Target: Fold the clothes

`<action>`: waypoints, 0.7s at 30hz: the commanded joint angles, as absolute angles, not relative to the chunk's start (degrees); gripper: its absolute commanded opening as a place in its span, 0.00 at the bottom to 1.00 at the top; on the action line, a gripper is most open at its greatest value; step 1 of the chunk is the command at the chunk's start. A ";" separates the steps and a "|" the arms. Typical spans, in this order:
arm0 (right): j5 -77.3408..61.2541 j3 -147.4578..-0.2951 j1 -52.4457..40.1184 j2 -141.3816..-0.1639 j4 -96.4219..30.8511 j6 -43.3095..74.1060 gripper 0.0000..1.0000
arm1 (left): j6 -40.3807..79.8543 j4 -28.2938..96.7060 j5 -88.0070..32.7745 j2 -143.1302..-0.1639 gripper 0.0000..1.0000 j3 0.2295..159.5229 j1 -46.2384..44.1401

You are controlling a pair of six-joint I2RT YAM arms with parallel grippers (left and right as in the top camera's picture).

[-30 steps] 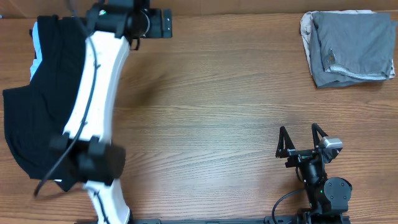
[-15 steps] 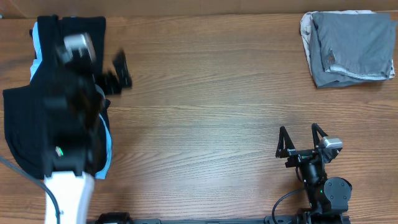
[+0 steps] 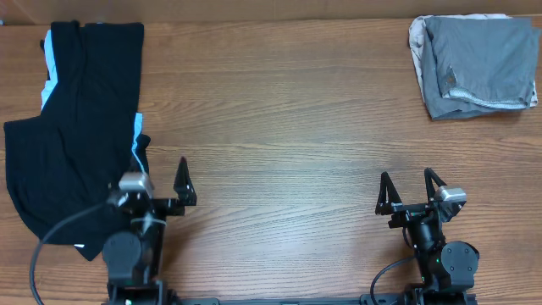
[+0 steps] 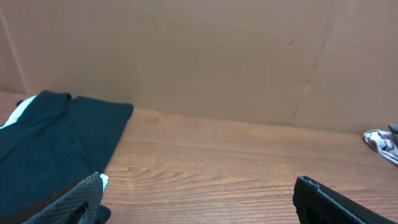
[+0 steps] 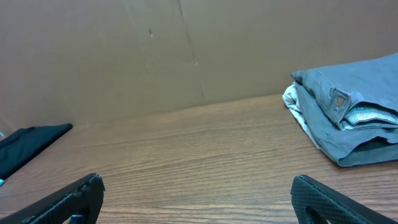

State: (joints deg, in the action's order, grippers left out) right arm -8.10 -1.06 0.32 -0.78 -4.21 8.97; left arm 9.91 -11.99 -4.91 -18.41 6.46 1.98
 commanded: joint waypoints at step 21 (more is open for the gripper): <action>-7.53 -0.45 0.01 -0.16 -3.99 9.04 1.00 | 2.52 4.03 -5.39 -0.19 1.00 0.27 2.39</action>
State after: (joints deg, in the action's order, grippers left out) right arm -8.08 -1.06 0.32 -0.80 -4.21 8.95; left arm 4.25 3.88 -4.93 -0.97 0.49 1.98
